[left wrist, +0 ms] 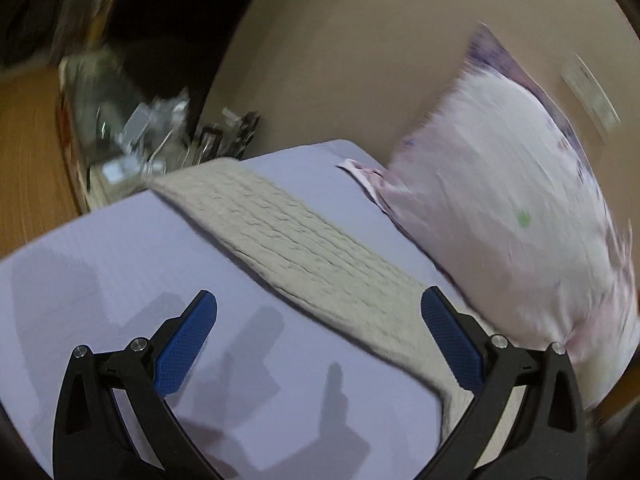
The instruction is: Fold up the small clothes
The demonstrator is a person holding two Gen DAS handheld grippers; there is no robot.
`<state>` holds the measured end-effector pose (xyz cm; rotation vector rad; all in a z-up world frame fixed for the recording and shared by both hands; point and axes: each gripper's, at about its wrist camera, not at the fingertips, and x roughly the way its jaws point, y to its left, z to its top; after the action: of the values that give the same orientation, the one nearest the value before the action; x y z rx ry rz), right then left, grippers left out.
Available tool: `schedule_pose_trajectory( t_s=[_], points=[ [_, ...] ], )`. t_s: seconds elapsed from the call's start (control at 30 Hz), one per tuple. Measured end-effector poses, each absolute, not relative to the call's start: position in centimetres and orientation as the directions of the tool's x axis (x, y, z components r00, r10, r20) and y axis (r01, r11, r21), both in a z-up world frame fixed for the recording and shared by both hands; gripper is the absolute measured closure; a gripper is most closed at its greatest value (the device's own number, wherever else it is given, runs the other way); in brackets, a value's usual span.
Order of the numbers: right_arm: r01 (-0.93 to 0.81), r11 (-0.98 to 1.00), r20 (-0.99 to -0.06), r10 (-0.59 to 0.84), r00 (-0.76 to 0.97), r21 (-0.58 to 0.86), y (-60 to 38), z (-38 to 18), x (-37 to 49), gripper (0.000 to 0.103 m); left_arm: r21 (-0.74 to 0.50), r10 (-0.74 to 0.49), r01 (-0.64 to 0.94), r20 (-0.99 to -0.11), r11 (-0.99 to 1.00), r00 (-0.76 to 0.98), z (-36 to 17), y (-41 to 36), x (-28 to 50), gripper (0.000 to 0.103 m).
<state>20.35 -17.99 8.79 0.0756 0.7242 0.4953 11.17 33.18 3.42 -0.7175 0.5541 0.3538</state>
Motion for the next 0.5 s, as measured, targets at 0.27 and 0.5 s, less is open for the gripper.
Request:
schedule_pose_trajectory(
  t_s=[0.27,0.5],
  points=[
    [-0.418,0.89,-0.596,0.438,0.673,0.182,-18.0,8.6,16.9,0.039,-0.583,0.102,-0.569,-0.641,0.579,0.76,1.2,38.1,13.5,0.014],
    [-0.267,0.933,-0.6,0.36,0.714,0.242,-25.4,8.0,16.1,0.033,-0.625,0.131,-0.596,-0.627,0.504,0.768,1.0,41.3,14.3,0.029]
  ],
)
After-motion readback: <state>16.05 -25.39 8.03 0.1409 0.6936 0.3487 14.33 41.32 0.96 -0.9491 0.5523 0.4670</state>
